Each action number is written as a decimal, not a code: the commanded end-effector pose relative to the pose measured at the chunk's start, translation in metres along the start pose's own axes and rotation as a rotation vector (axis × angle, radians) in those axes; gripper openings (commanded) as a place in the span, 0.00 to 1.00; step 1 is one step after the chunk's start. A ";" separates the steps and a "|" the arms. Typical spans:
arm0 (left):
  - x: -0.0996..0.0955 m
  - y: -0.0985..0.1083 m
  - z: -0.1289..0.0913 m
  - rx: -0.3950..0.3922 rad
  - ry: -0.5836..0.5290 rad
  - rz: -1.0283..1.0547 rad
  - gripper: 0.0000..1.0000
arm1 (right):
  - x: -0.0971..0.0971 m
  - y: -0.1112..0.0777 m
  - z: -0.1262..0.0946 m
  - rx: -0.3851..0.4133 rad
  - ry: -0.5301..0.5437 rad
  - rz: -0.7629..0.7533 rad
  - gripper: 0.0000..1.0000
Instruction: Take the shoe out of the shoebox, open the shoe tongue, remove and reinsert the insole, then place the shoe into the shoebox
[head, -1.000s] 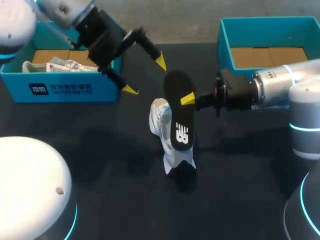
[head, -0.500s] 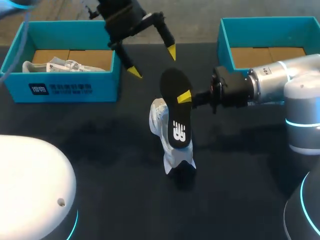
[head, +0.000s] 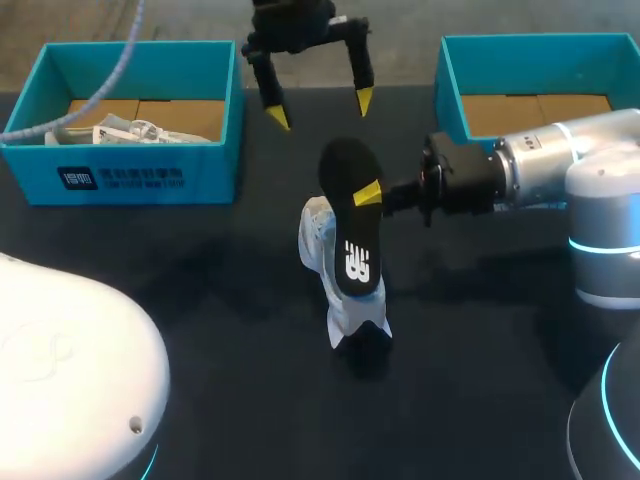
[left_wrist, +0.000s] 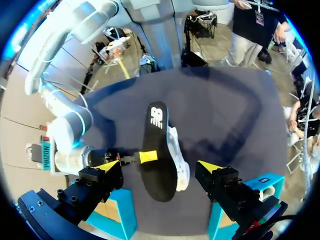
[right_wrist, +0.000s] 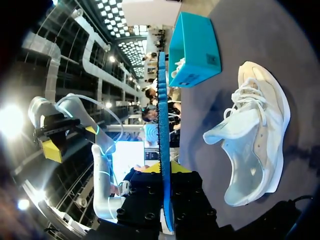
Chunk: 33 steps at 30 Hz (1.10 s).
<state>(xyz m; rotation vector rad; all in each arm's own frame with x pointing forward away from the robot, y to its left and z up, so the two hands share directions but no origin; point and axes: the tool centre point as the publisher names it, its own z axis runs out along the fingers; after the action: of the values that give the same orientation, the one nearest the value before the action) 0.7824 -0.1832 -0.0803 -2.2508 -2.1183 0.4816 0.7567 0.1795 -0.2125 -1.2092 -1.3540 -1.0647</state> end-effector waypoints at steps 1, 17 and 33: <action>-0.006 0.005 -0.001 0.005 0.200 -0.005 1.00 | 0.000 0.001 0.001 0.004 -0.001 0.002 0.00; -0.020 0.014 -0.003 -0.041 0.169 0.001 1.00 | 0.000 0.005 0.001 0.015 -0.003 0.000 0.00; -0.021 0.014 -0.004 -0.051 0.098 0.009 1.00 | 0.002 0.006 -0.002 0.010 -0.006 -0.004 0.00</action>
<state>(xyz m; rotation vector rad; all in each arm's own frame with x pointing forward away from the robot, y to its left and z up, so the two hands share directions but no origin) 0.7982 -0.2112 -0.0714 -2.2491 -2.0822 0.2855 0.7632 0.1782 -0.2113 -1.2003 -1.3621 -1.0605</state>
